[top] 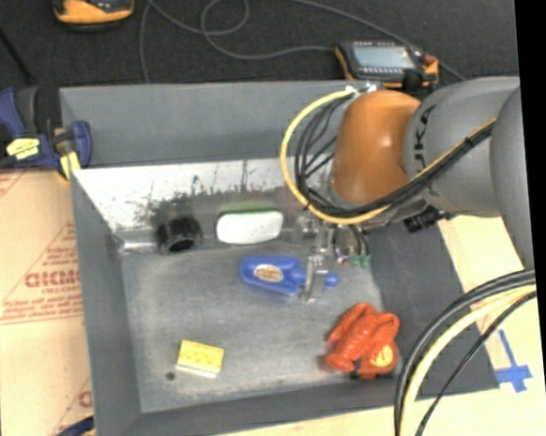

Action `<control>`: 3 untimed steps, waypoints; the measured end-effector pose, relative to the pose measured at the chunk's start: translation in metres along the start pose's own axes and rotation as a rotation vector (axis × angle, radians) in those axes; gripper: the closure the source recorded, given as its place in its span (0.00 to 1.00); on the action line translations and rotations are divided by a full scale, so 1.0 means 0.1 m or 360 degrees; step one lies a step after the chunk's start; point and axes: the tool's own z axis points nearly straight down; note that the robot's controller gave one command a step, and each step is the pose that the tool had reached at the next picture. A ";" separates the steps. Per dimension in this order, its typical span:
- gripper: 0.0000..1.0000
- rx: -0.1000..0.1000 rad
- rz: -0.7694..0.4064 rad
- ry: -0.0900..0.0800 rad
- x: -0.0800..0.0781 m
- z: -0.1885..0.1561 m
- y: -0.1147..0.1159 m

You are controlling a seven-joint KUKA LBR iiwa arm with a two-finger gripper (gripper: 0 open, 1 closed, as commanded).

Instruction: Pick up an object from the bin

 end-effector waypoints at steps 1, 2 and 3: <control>0.00 0.0002 0.0001 -0.0003 0.00 0.44 0.00; 1.00 0.0000 0.0075 -0.0008 -0.03 0.60 0.01; 1.00 0.0000 0.0084 -0.0008 -0.02 0.59 0.01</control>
Offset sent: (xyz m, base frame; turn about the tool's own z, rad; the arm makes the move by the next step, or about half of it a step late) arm -0.0023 0.0041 -0.0514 0.1073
